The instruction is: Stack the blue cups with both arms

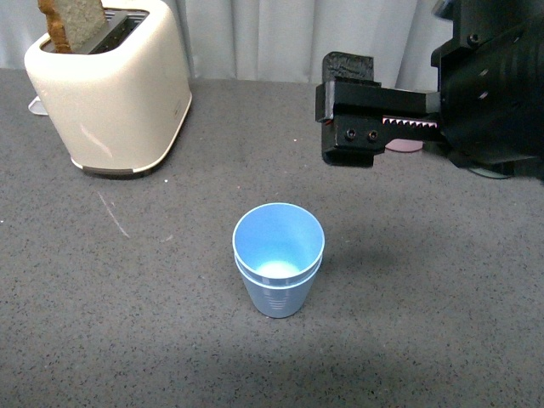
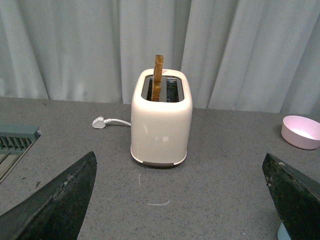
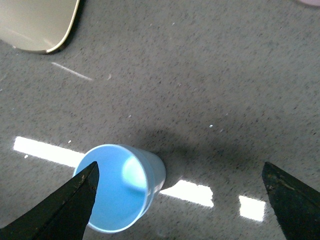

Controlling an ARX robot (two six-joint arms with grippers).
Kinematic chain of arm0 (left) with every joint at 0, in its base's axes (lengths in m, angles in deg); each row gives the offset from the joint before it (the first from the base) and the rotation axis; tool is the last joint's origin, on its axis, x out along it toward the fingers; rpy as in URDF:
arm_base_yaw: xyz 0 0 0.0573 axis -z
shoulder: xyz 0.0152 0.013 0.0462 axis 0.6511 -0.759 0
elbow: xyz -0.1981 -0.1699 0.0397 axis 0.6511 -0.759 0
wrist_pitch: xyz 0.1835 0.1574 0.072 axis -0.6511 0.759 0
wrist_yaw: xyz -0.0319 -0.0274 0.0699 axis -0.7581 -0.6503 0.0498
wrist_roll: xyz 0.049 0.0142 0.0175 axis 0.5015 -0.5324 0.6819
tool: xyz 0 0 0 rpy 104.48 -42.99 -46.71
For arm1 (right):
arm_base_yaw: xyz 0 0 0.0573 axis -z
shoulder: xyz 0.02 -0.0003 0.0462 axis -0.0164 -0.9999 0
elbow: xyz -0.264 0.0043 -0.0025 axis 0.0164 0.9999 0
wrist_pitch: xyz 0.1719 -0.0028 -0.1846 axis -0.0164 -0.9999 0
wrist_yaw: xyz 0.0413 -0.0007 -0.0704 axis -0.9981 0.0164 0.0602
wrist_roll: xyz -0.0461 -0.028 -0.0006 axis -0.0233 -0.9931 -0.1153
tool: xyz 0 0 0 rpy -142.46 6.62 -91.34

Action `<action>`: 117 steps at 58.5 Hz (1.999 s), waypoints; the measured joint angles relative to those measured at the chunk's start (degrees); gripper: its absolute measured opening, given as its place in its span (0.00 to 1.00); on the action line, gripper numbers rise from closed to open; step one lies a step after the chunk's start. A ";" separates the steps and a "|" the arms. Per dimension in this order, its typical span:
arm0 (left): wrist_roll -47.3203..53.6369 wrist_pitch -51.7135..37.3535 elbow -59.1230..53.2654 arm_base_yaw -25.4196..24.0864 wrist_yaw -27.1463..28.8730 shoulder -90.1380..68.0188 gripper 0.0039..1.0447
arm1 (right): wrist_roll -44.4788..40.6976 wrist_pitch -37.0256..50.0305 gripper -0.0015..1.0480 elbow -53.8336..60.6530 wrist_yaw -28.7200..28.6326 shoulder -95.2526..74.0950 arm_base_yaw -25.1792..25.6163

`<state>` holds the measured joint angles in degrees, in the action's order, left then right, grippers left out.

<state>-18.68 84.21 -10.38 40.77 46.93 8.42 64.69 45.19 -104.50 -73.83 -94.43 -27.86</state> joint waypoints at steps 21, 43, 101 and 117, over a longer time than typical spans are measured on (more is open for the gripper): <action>0.02 0.09 0.00 0.00 0.00 0.04 0.94 | -14.80 53.92 0.26 27.82 8.17 12.52 8.81; 0.02 0.09 0.00 0.00 0.02 0.04 0.94 | -15.61 44.28 0.01 38.23 0.00 30.91 17.25; 0.02 0.09 0.00 0.00 0.02 0.04 0.94 | -15.58 9.66 0.01 42.99 -9.44 71.76 26.77; 0.02 0.09 0.00 0.00 0.02 0.04 0.94 | -15.58 3.76 0.01 42.99 -9.46 77.77 26.77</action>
<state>-18.66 84.30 -10.38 40.77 46.95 8.46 49.11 48.95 -61.50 -83.29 -16.66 -1.08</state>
